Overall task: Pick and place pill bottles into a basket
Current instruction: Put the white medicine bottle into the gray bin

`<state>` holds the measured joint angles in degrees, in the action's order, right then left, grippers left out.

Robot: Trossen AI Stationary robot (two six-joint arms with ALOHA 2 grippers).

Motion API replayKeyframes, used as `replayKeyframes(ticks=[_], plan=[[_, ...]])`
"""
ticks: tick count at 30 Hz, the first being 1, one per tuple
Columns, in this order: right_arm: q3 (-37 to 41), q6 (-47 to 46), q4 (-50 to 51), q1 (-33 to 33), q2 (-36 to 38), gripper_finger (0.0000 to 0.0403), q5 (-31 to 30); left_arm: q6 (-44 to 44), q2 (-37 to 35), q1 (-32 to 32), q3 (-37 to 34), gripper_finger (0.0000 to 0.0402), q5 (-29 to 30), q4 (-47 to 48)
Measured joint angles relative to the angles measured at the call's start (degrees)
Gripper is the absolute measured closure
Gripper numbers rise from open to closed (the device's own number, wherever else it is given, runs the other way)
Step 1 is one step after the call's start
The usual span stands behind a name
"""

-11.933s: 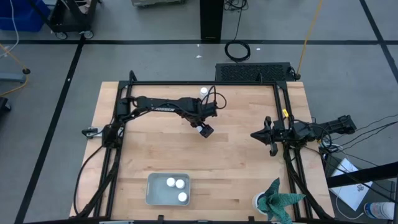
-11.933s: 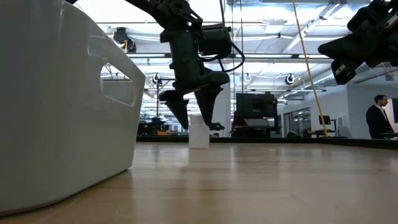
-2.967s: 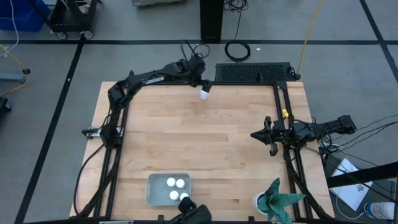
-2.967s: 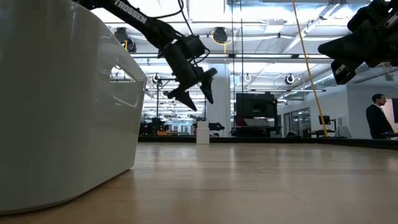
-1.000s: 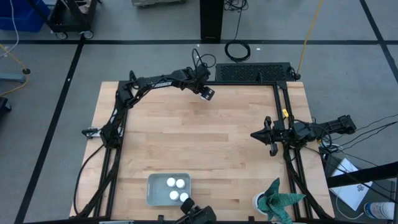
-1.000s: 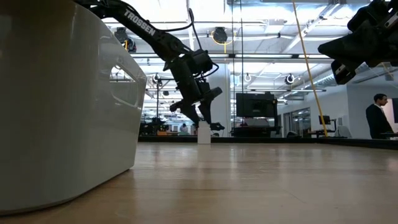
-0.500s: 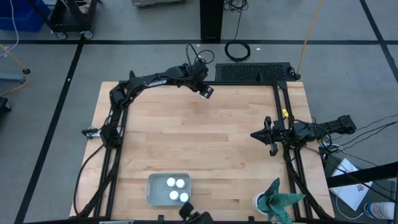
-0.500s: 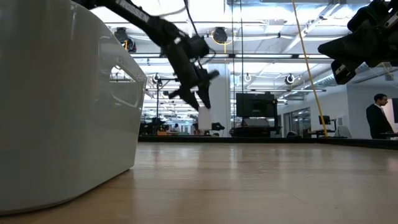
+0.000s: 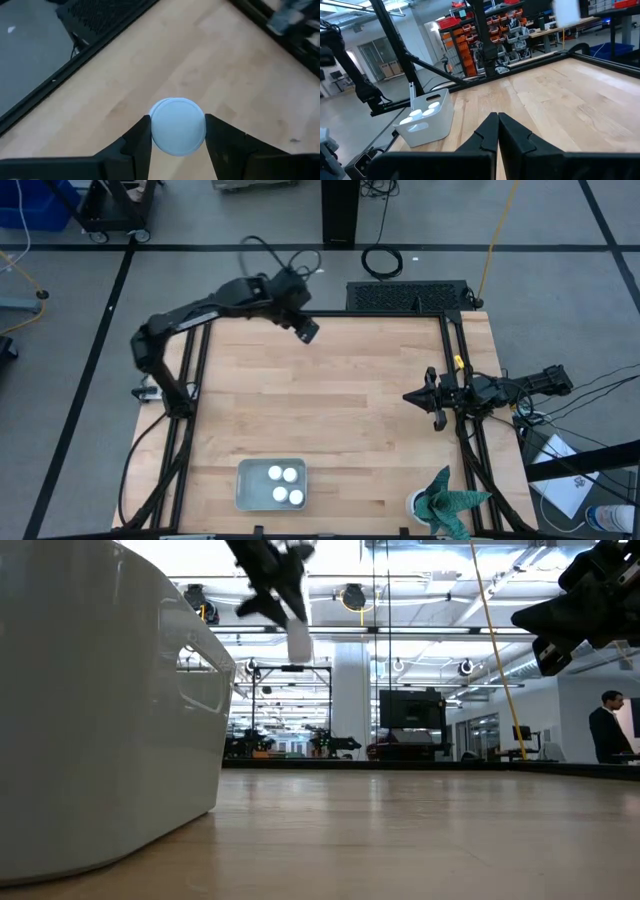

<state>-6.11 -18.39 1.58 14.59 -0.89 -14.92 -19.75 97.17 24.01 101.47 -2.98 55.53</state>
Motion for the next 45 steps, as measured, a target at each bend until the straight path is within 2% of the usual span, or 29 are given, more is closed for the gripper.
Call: replayKeyframes(ticks=[6,10,19,24,30,35,39,45], plan=[[0.0,0.0,0.0,0.0,0.0,0.0399,0.0,-4.3,-7.5,-4.7,0.0,0.0239,0.1,8.3],[0.0,0.0,0.0,0.0,0.0,0.0398,0.0,-9.5,-11.8,-10.3,0.0,0.0239,2.9,13.4],[0.0,0.0,0.1,0.0,0.0,0.0399,0.0,-28.5,-17.6,-26.4,0.0,0.0239,10.7,18.3],[0.0,0.0,0.1,0.0,0.0,0.0399,0.0,-38.9,-17.8,-35.4,0.0,0.0239,13.8,18.1],[0.0,0.0,0.0,0.0,0.0,0.0399,0.0,-52.1,-16.0,-45.3,0.0,0.0239,21.3,17.2],[0.0,0.0,0.0,0.0,0.0,0.0399,0.0,-59.9,-13.9,-52.3,0.0,0.0239,26.1,14.3],[0.0,0.0,0.0,0.0,0.0,0.0399,0.0,-67.0,-10.8,-56.8,0.0,0.0239,28.7,13.6],[0.0,0.0,0.0,0.0,0.0,0.0399,0.0,-75.5,-5.3,-62.7,0.0,0.0239,29.0,10.7]])
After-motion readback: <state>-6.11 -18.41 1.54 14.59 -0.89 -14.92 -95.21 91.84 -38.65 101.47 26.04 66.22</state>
